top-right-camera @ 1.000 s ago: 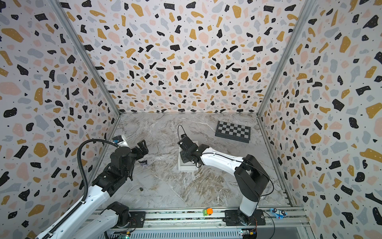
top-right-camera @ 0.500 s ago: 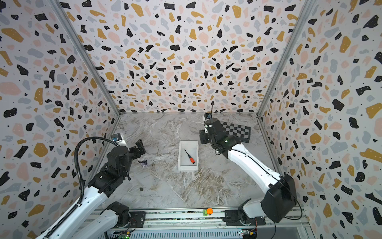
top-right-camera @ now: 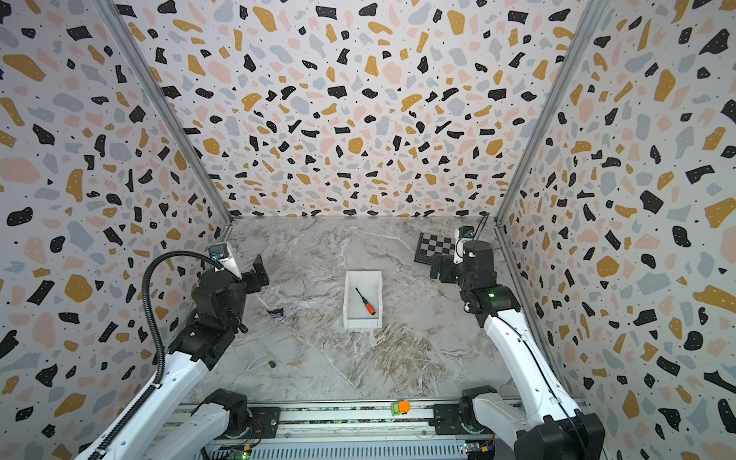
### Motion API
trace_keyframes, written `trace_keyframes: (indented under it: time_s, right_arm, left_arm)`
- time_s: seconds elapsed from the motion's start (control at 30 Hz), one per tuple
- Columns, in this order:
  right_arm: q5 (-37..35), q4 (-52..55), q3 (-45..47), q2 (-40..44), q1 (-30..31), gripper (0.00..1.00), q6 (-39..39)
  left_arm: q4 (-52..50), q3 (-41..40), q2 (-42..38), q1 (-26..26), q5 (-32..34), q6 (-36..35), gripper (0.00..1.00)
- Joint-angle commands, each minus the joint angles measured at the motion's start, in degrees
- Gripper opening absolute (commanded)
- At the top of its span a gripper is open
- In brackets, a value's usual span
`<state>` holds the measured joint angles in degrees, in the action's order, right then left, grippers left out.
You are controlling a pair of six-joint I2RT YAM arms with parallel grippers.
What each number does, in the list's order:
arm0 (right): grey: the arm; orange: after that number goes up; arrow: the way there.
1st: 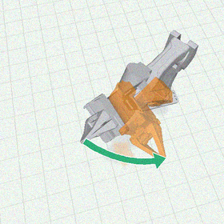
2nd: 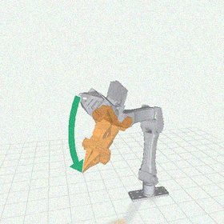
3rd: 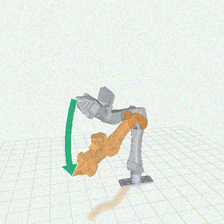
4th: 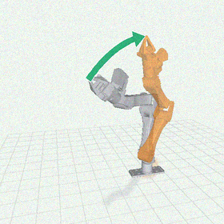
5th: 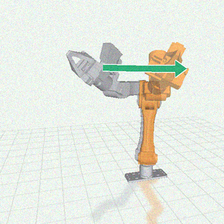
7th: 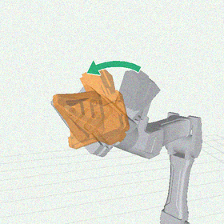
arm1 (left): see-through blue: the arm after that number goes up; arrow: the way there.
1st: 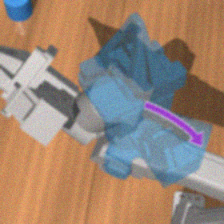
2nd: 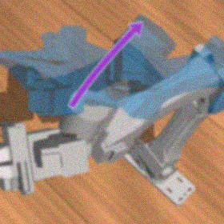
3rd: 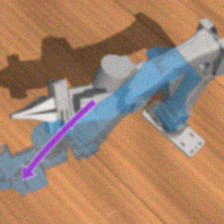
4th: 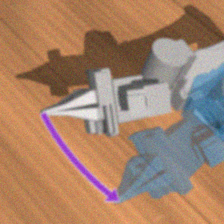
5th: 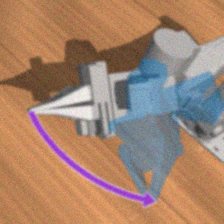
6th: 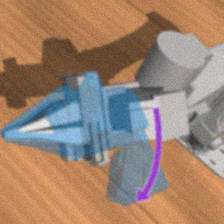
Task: Put the screwdriver in the bin
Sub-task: Reset both arms
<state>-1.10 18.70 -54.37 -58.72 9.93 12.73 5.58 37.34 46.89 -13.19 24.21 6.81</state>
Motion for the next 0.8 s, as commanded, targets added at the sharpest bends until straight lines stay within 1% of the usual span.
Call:
trace_keyframes:
  time_s: [0.0,0.07,0.23,0.33,0.47,0.53,0.57,0.6,0.67,0.77]
  right_arm:
    - [-0.69,-2.74,1.82,2.97,-1.9,0.99,-0.27]
    - [-0.83,-3.04,2.95,3.26,-3.01,0.99,0.43]
    - [1.22,-5.61,5.95,3.85,-4.2,0.99,0.53]
    - [0.5,-7.43,7.35,4.33,-4.33,0.99,-0.05]
    - [1.14,-11.07,10.19,5.0,-4.35,0.99,-1.49]
    - [4.68,-14.19,12.17,5.35,-4.39,0.99,-4.37]
    - [5.41,-15.52,12.97,5.6,-4.35,0.99,-4.62]
    - [5.94,-17.2,14.02,6.08,-4.38,0.99,-4.45]
    - [6.78,-21.54,16.3,7.16,-4.39,0.99,-4.28]
    - [7.08,-29.35,21.26,9.66,-4.32,0.99,-6.89]
  left_arm:
    - [13.87,-4.36,1.4,2.33,-5.87,-7.17,1.0]
    - [17.86,-6.78,3.73,3.73,-6.9,-7.39,1.0]
    - [25.71,-12.52,10.55,6.79,-9.86,-5.14,1.0]
    - [33.88,-17.88,11.81,8.22,-10.51,-4.44,1.0]
    - [44.59,-24.01,13.11,10.93,-13.44,-3.83,1.0]
    - [46.37,-24.99,15.33,11.58,-13.4,-3.82,1.0]
    - [46.72,-25.16,16.21,11.69,-13.35,-3.82,1.0]
    - [47.44,-25.57,17.15,11.7,-13.48,-3.95,1.0]
    - [52.04,-27.42,18.73,11.76,-13.23,-3.23,1.0]
    - [55.61,-28.4,21.23,12.0,-12.7,-3.02,1.0]
